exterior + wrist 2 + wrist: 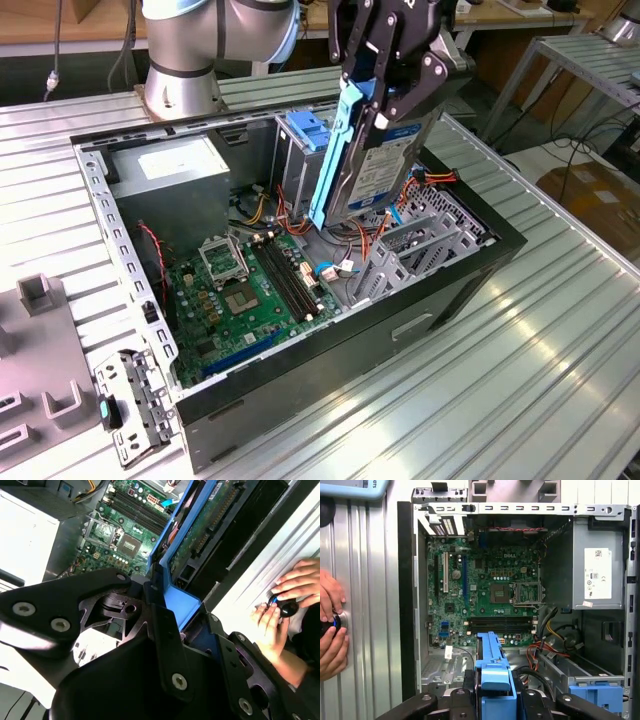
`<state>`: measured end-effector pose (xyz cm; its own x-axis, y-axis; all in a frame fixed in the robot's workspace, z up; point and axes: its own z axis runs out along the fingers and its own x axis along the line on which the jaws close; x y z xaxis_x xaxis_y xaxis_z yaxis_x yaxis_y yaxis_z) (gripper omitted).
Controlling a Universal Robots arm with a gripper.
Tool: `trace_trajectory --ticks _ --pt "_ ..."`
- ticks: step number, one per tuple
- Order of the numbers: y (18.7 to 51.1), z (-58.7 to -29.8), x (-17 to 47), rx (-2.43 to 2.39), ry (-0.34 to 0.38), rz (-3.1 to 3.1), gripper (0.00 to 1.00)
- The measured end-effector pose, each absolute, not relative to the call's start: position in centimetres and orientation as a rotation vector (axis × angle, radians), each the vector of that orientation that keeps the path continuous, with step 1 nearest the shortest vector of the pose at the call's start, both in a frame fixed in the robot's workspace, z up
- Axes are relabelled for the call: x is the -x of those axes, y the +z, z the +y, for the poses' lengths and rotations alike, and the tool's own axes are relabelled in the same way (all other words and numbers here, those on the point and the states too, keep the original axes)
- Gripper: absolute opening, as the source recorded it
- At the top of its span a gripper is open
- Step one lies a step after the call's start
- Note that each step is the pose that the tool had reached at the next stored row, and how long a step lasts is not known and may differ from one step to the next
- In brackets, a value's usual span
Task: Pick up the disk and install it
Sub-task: 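Insert the disk into the insertion slot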
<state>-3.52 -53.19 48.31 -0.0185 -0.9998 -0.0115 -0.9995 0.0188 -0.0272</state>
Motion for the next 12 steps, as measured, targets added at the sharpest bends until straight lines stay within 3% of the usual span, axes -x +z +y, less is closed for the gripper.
trace_trajectory --ticks 3,12 --pt "48.3 -54.9 3.1 2.182 -0.016 2.223 0.37" --pt "47.9 -55.9 -0.8 2.184 -0.012 2.225 0.37"
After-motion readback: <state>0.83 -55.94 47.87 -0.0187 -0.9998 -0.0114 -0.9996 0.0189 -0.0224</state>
